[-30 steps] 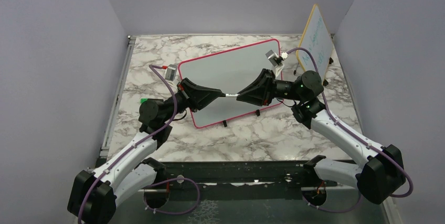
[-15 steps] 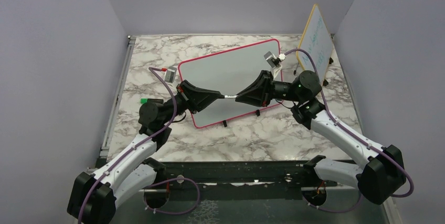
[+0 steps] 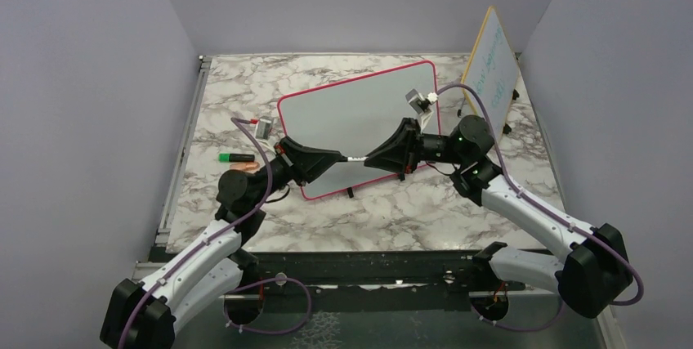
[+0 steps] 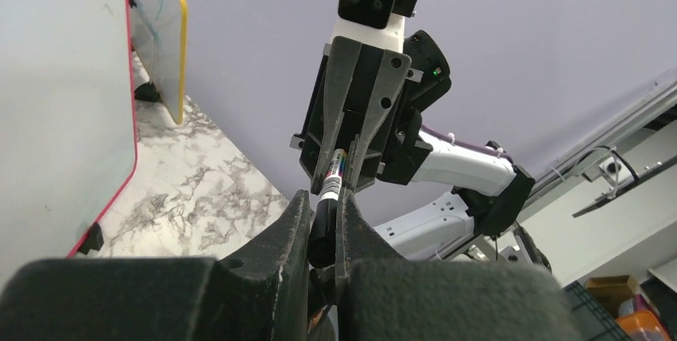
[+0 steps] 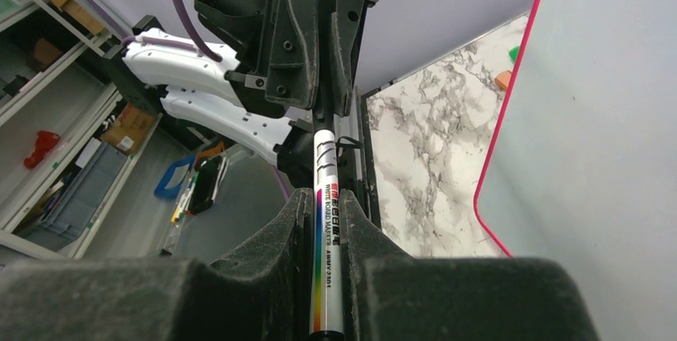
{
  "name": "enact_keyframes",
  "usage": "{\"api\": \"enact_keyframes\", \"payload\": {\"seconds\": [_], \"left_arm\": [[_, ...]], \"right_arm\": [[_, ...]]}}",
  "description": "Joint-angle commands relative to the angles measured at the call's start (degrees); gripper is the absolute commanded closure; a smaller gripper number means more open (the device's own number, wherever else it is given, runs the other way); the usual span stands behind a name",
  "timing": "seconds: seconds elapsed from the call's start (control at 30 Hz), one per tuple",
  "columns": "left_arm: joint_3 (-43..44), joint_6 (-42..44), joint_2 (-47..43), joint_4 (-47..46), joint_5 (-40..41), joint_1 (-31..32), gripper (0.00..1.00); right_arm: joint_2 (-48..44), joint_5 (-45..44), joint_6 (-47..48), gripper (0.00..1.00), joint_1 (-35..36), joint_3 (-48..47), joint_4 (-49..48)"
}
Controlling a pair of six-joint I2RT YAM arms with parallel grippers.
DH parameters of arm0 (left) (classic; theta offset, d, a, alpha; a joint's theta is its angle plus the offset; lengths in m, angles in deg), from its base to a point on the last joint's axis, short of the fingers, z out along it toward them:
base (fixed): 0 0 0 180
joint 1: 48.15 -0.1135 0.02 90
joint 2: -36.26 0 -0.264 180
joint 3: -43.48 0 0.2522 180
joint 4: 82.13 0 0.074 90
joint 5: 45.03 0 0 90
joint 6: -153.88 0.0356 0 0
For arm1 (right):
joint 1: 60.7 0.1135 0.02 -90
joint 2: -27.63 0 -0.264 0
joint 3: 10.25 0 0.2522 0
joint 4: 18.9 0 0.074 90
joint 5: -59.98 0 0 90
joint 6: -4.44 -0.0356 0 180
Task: Write a sentence on the whiteboard
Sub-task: Open the whiteboard marker at the center of the board.
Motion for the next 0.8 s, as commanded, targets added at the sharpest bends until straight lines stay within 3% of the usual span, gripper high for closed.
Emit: {"api": "enact_keyframes", "payload": {"seconds": [0.0, 0.4, 0.57, 0.77], "left_arm": [[-0.96, 1.00, -3.16, -1.02, 9.81, -1.02, 1.00], [-2.68, 1.31, -6.82, 1.24, 15.00, -1.64, 1.00], [0.94, 7.96, -7.43, 11.29, 13.94, -1.64, 1.00], [8.25, 16.59, -3.91, 29.05, 9.61, -1.64, 1.00]], "right_arm": [[-1.87, 1.35, 1.92, 0.99, -1.39, 2.32, -1.43], [-4.57, 1.73, 3.15, 0.99, -4.52, 5.50, -3.00], [-7.75, -3.42, 8.39, 0.99, -4.60, 4.61, 4.82], [-15.28, -18.30, 17.52, 0.99, -4.59, 3.26, 17.99]]}}
